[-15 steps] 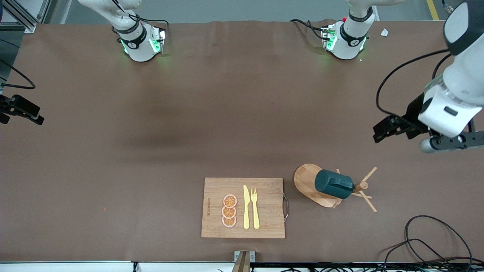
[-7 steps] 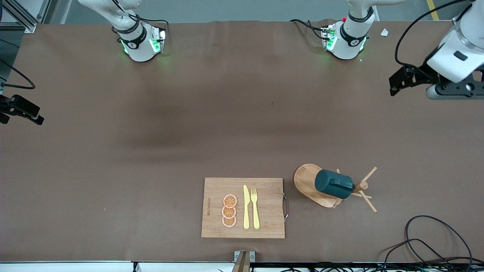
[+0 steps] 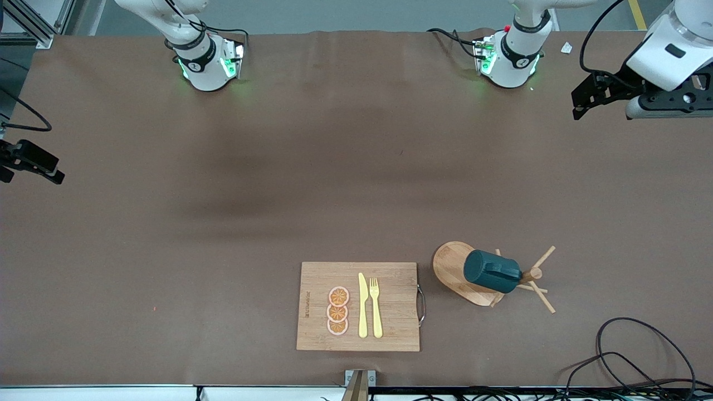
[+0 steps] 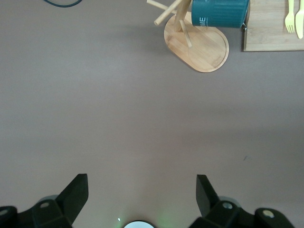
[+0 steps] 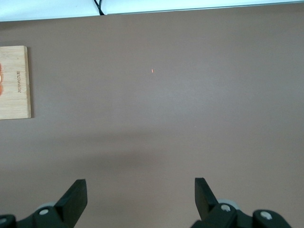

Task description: Pass cup and hang on rack

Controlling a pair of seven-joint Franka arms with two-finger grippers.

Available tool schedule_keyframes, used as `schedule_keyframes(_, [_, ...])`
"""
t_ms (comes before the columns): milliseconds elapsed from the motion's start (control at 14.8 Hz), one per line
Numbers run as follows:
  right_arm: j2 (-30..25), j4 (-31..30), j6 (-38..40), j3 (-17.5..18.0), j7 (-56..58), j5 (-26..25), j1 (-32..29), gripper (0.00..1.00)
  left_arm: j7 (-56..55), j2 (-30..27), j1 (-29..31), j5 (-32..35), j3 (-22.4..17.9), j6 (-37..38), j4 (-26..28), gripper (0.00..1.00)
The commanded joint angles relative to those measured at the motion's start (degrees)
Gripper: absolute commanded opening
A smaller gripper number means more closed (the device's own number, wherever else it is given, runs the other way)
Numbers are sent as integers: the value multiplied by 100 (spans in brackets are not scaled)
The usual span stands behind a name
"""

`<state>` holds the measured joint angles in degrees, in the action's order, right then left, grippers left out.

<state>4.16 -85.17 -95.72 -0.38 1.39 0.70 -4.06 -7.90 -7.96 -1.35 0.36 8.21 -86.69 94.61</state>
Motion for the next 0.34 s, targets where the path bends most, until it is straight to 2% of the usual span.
schedule_keyframes(0, [-161, -158, -8, 73, -24, -26, -95, 100, 148, 31, 56, -54, -39, -24, -170, 100])
schedule_keyframes(271, [-161, -149, -8, 73, -24, -17, -86, 100, 139, 111, 56, -27, -30, 73, -197, 100])
